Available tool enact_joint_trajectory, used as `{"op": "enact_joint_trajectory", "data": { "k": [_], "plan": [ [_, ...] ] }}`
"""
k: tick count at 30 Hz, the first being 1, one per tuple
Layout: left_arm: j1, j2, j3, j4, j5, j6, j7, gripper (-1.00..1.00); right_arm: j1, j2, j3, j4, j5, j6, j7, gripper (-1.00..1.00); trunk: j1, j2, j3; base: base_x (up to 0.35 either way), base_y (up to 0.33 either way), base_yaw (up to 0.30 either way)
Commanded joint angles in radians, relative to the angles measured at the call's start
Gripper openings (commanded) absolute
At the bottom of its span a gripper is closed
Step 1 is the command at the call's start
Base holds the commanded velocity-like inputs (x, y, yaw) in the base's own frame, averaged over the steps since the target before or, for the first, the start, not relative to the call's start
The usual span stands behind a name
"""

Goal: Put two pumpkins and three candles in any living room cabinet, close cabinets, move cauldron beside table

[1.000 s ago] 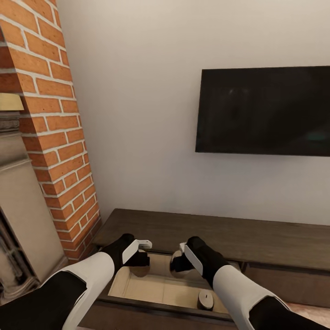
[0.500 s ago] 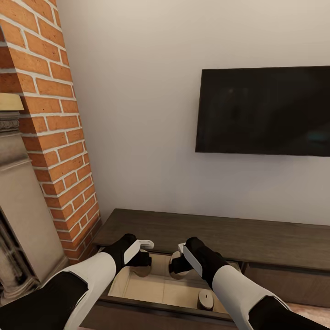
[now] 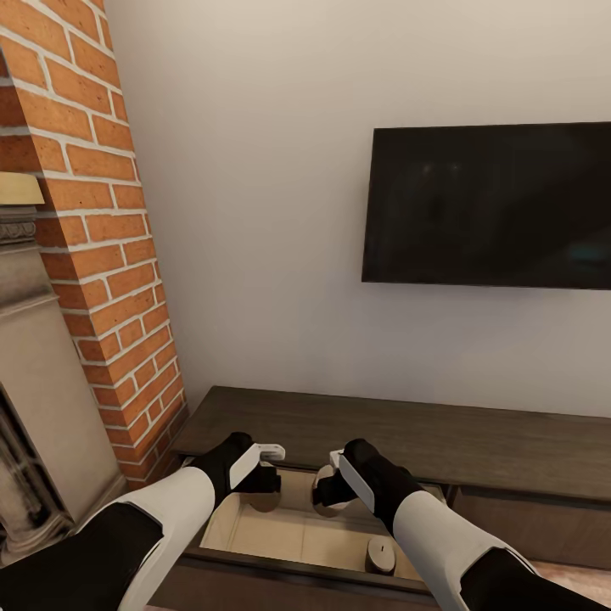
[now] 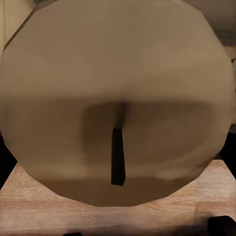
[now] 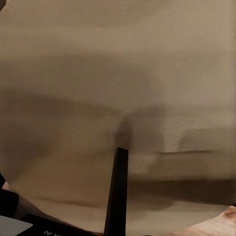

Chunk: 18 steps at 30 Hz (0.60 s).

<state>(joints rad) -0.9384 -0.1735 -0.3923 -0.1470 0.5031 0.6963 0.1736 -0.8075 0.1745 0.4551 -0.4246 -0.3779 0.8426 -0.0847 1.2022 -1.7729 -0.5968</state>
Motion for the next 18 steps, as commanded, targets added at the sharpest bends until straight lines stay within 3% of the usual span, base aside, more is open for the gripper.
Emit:
{"op": "enact_joint_trajectory", "data": {
  "k": [1,12,18],
  "plan": [
    [-0.001,0.000,-0.005,-0.002,0.011,0.004,0.008,-1.00,-0.001,0.000,0.004,-0.001,-0.010,0.003,-0.009,-1.00,0.000,-0.001,-0.001,0.000,0.000,0.000],
    [-0.001,0.000,-0.005,-0.002,0.011,0.005,0.007,-1.00,-0.001,0.000,0.004,-0.001,-0.010,0.004,-0.009,-1.00,0.038,-0.071,-0.044,0.000,0.000,0.000],
    [-0.001,0.001,-0.005,-0.004,0.011,0.005,0.007,-1.00,-0.001,0.000,0.004,-0.002,-0.011,0.004,-0.009,-1.00,0.038,-0.071,-0.054,0.000,0.000,0.000]
  ]
}}
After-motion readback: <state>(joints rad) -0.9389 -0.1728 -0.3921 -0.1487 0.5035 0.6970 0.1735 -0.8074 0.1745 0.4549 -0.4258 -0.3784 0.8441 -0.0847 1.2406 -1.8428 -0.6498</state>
